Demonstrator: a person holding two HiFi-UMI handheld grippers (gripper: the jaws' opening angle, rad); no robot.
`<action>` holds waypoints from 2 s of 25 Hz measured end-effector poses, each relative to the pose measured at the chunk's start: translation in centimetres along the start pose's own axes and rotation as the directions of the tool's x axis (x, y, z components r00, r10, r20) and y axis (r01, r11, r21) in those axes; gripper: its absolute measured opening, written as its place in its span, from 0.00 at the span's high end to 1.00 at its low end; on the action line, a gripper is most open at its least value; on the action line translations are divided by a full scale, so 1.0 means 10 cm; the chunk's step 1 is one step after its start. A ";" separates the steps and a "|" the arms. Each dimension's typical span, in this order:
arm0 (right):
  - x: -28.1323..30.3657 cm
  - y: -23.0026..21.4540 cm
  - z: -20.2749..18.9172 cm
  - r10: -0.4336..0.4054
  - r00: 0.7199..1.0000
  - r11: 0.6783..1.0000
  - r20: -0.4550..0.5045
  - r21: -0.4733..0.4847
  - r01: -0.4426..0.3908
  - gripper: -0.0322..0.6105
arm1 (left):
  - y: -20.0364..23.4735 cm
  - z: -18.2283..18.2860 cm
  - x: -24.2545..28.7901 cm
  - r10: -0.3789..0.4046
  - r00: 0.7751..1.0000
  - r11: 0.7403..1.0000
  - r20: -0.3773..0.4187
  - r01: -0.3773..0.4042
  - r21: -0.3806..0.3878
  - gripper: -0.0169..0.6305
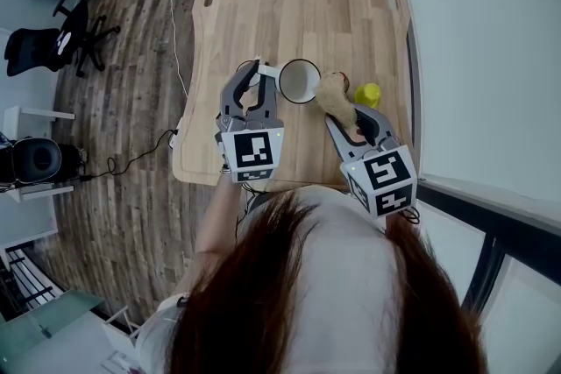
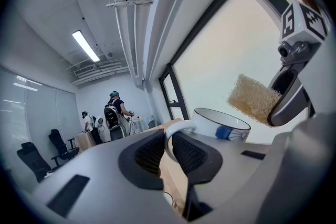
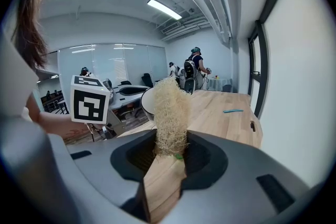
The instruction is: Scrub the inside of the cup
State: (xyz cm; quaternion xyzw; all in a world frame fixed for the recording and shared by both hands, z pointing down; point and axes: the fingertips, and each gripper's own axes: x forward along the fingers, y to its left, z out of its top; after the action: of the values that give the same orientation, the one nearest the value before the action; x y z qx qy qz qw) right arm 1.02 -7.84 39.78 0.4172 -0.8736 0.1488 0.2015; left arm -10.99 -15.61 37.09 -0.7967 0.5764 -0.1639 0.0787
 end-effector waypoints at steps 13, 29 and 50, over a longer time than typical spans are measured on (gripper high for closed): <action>0.01 0.08 -0.03 0.018 1.000 1.000 -0.024 -0.016 -0.018 0.74 | -0.15 0.06 0.02 -0.052 0.998 0.992 0.041 0.047 0.121 0.90; 0.13 0.12 -0.09 -0.006 0.991 0.998 -0.134 -0.062 -0.002 0.74 | -0.20 0.13 0.02 -0.085 0.993 0.955 0.086 0.056 0.292 0.90; 0.31 0.19 -0.24 -0.009 0.961 0.995 -0.275 -0.100 -0.019 0.74 | -0.28 0.17 0.00 -0.102 0.987 0.858 0.124 0.024 0.514 0.90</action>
State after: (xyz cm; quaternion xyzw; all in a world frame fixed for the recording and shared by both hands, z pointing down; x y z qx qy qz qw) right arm -1.67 -7.75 43.17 0.3796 -0.8446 0.1612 0.3415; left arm -7.91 -14.87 36.34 -0.7756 0.4786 -0.2540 0.3238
